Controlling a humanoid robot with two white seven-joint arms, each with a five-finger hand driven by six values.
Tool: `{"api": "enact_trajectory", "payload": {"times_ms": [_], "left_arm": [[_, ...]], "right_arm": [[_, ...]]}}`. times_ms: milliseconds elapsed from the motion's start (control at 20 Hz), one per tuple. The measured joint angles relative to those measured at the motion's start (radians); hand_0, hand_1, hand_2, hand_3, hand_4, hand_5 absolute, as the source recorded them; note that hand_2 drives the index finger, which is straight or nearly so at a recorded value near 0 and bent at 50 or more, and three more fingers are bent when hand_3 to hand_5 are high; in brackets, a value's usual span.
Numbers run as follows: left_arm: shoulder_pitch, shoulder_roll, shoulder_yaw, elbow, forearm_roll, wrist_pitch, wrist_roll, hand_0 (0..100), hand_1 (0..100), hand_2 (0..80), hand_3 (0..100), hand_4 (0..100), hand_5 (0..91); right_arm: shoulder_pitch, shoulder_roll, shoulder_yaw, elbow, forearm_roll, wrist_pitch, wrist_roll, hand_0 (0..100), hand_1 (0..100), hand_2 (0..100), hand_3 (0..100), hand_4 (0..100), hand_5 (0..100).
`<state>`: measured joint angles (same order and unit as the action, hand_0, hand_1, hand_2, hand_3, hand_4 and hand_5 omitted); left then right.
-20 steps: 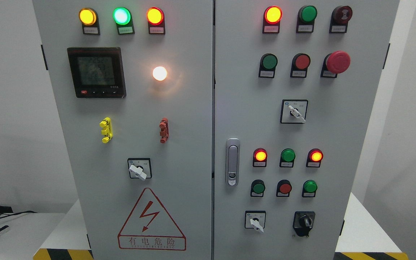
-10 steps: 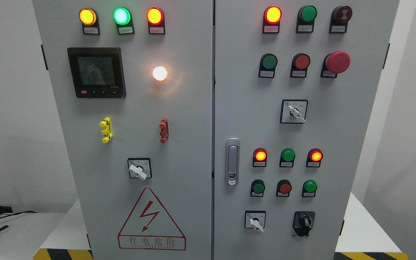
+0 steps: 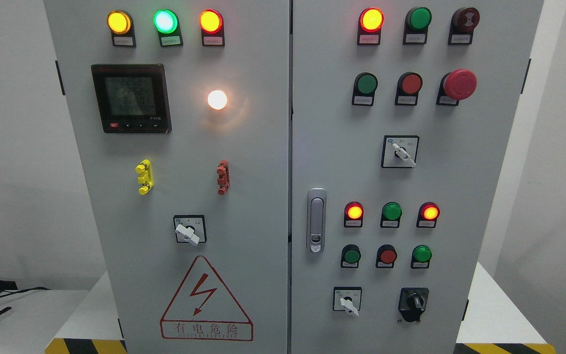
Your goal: Trip black knob to open circuit
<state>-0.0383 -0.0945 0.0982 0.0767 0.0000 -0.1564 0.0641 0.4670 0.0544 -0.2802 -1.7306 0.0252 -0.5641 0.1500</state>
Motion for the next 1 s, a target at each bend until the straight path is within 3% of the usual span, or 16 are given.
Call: {"api": "enact_trajectory", "payload": {"times_ms": [200, 500, 750, 1000], "left_arm": [[0.000, 0.000, 0.000, 0.000, 0.000, 0.000, 0.000, 12, 39, 0.0, 0, 0, 0.0], [0.000, 0.000, 0.000, 0.000, 0.000, 0.000, 0.000, 12, 39, 0.0, 0, 0, 0.0], [0.000, 0.000, 0.000, 0.000, 0.000, 0.000, 0.000, 12, 39, 0.0, 0, 0, 0.0], [0.000, 0.000, 0.000, 0.000, 0.000, 0.000, 0.000, 12, 39, 0.0, 0, 0, 0.0]], "right_arm": [[-0.058, 0.000, -0.007, -0.052, 0.034, 0.103, -0.029, 21, 64, 27, 76, 91, 100], [-0.148, -0.001, -0.012, -0.101, 0.092, 0.253, -0.116, 22, 70, 38, 86, 100, 100], [-0.216, -0.002, 0.005, -0.124, 0.142, 0.377, -0.210, 24, 72, 43, 90, 100, 100], [-0.280, -0.002, 0.034, -0.130, 0.184, 0.463, -0.259, 31, 72, 45, 90, 100, 100]]}}
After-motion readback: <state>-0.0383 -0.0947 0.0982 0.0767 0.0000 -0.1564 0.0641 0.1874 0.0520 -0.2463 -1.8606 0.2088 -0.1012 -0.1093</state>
